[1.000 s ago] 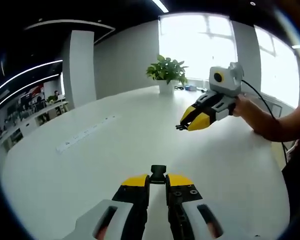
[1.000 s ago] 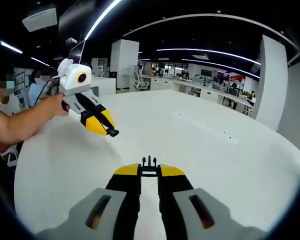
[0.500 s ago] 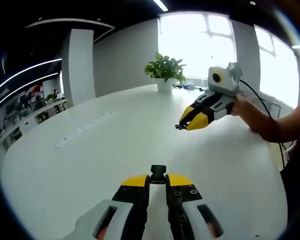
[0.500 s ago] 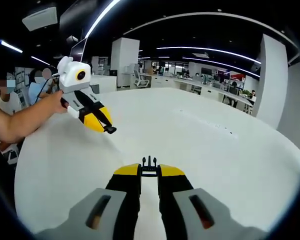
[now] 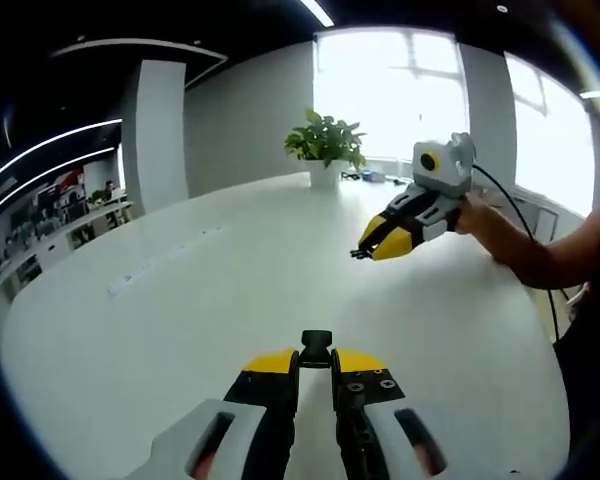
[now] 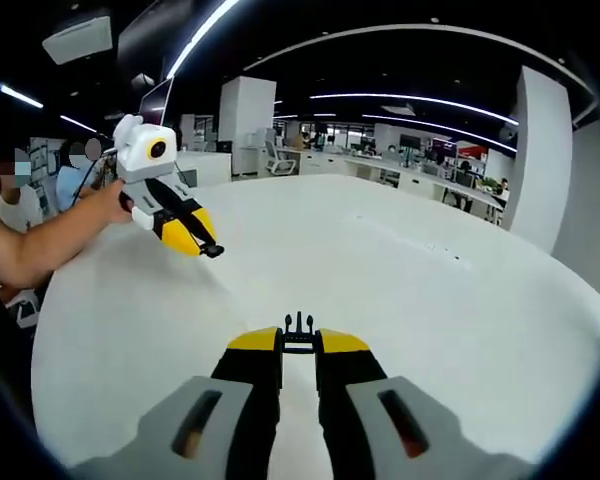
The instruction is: Snap the two parts of the plastic buckle together until the buckle closes and remains connected.
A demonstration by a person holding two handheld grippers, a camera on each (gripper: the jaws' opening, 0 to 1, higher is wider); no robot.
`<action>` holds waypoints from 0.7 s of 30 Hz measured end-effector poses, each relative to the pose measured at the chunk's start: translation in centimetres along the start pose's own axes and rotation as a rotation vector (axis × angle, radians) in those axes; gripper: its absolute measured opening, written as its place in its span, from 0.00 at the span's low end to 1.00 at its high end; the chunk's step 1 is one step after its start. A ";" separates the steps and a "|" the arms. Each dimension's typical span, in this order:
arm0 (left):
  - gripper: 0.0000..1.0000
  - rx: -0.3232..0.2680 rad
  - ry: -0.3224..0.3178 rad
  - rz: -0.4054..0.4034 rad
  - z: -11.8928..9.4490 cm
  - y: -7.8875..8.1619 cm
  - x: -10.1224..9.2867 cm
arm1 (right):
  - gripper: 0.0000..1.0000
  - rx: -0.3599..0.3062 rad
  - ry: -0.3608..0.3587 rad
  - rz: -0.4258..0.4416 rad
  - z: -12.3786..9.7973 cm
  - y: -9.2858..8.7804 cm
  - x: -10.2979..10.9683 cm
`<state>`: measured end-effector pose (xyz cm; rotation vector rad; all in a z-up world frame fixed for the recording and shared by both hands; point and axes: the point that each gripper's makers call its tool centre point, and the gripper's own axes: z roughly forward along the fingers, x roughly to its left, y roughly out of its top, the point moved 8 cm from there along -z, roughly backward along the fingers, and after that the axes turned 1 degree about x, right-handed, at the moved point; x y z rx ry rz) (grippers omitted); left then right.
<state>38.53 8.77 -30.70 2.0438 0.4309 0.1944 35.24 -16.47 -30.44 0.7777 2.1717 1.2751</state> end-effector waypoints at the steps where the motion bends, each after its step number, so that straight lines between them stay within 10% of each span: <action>1: 0.11 0.001 -0.005 -0.001 0.0 0.0 -0.1 | 0.11 0.003 -0.001 -0.003 -0.1 -0.2 0.1; 21: 0.11 0.015 -0.043 0.012 -0.3 -1.0 -1.1 | 0.11 -0.003 0.015 0.002 -0.7 -0.3 0.7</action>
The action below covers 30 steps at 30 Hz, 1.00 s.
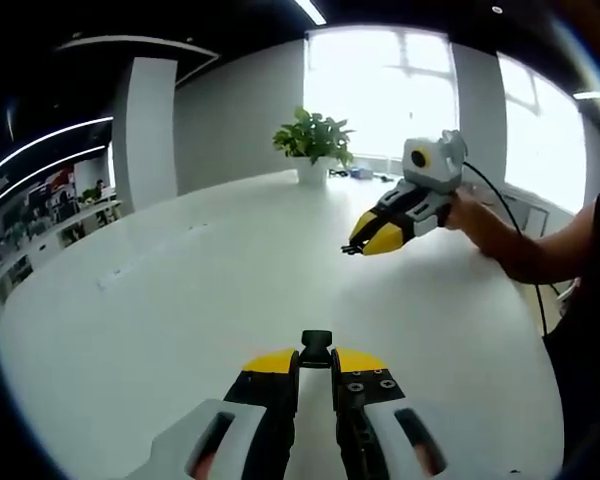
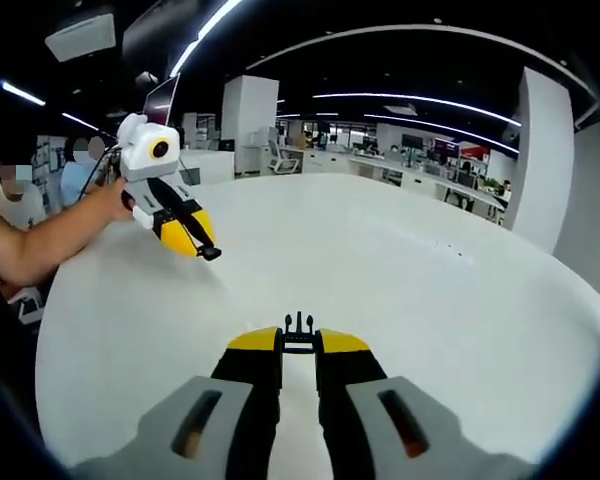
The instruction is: Snap the two parts of the plastic buckle together until the buckle closes and remains connected.
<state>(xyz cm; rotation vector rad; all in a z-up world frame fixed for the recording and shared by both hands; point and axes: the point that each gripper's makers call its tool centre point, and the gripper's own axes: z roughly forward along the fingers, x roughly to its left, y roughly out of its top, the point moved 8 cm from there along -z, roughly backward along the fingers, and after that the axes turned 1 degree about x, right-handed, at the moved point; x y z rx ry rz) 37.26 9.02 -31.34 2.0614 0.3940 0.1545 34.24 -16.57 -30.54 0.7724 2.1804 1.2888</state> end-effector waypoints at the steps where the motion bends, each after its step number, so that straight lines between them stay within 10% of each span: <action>1: 0.11 -0.001 -0.004 0.001 -0.1 0.0 0.0 | 0.11 0.001 0.002 0.003 -0.1 0.0 0.0; 30: 0.11 0.010 -0.075 0.015 -0.9 -0.6 -0.7 | 0.11 -0.009 0.027 0.020 -1.2 -1.2 -0.2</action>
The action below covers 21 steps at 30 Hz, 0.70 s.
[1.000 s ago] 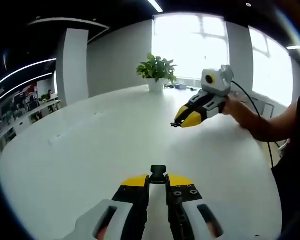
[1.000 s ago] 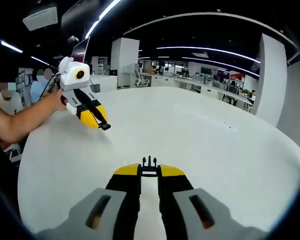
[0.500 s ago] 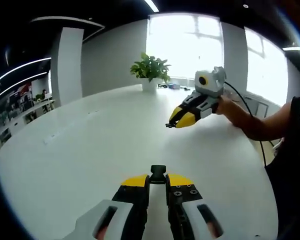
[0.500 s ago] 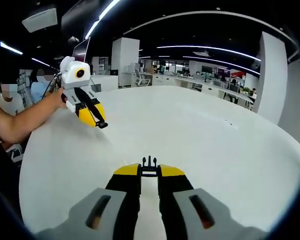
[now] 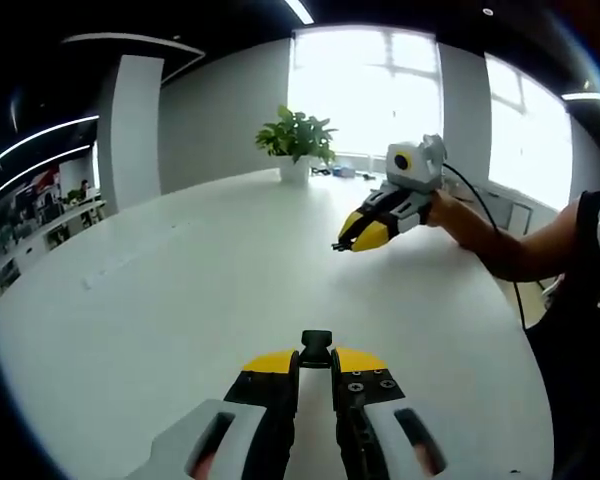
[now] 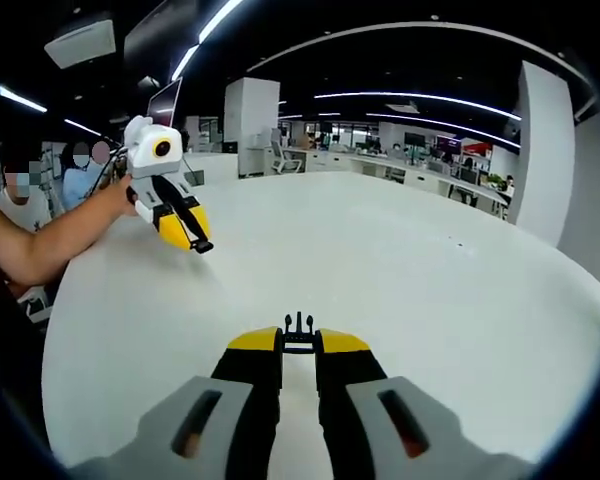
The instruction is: Snap the two parts of the plastic buckle together until the buckle closes and remains connected.
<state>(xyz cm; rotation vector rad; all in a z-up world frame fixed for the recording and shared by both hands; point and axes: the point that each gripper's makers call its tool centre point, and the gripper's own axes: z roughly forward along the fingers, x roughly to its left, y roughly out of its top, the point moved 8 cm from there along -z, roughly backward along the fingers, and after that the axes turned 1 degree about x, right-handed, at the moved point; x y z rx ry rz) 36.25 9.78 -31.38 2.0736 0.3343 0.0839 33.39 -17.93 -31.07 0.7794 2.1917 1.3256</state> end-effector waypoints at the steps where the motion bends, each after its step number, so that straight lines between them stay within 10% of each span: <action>1: 0.11 0.002 -0.002 0.000 0.0 -0.1 -0.1 | 0.11 -0.001 0.002 0.000 0.0 0.0 0.0; 21: 0.11 -0.007 -0.070 0.010 -0.2 -0.5 -0.7 | 0.11 -0.009 0.146 -0.080 -0.7 -0.2 2.3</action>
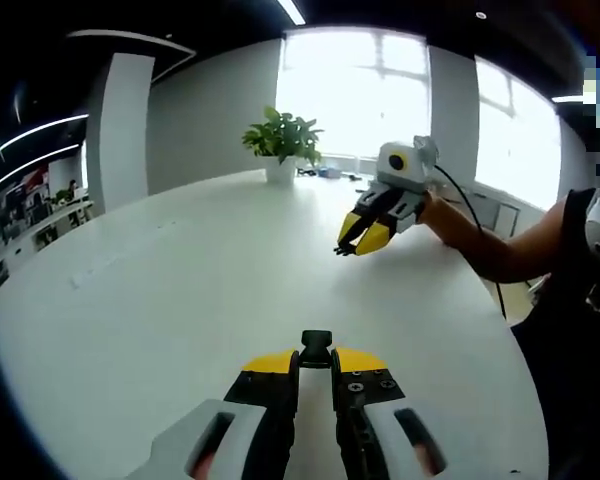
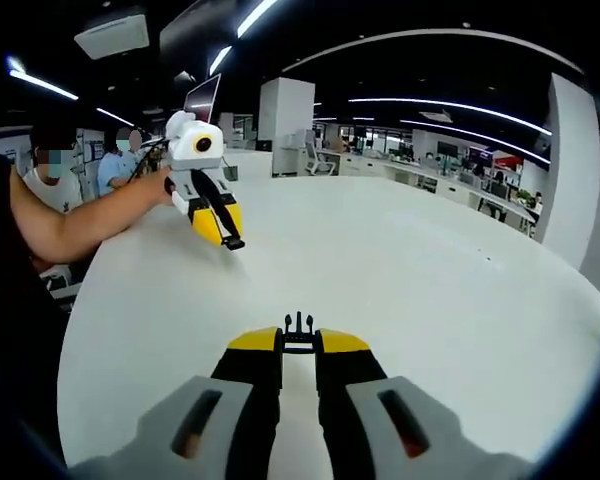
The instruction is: Snap the two parts of the plastic buckle together until the buckle closes and remains connected.
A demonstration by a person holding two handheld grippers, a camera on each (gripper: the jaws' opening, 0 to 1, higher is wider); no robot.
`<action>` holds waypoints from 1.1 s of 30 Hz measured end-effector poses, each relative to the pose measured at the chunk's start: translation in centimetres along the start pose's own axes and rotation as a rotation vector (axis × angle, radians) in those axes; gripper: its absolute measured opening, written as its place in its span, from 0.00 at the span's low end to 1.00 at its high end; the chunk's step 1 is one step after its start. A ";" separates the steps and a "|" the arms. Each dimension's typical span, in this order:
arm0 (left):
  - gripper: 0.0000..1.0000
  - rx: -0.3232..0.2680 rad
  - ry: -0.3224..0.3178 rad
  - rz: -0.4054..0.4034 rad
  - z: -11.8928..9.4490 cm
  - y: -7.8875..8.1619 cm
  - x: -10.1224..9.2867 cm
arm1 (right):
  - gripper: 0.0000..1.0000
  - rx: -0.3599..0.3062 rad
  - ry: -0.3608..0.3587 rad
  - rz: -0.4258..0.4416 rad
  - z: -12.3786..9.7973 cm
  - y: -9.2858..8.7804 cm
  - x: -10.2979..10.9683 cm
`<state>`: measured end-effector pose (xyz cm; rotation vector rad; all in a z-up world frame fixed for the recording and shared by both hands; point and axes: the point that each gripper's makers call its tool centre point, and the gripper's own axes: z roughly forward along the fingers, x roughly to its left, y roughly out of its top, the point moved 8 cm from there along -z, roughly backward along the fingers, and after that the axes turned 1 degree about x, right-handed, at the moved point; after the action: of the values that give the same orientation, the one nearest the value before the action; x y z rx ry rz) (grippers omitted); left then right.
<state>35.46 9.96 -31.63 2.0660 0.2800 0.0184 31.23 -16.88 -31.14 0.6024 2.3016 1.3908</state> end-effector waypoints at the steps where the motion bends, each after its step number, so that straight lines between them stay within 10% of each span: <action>1: 0.11 0.001 -0.007 0.004 0.0 0.0 -0.1 | 0.11 0.000 0.003 0.001 0.0 0.0 0.0; 33: 0.11 0.036 -0.136 0.099 1.6 -0.3 -2.0 | 0.11 0.001 0.211 -0.104 1.2 0.1 3.2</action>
<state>33.66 8.28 -32.47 2.1045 0.0951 -0.0667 29.23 -14.21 -31.89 0.3446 2.4573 1.4658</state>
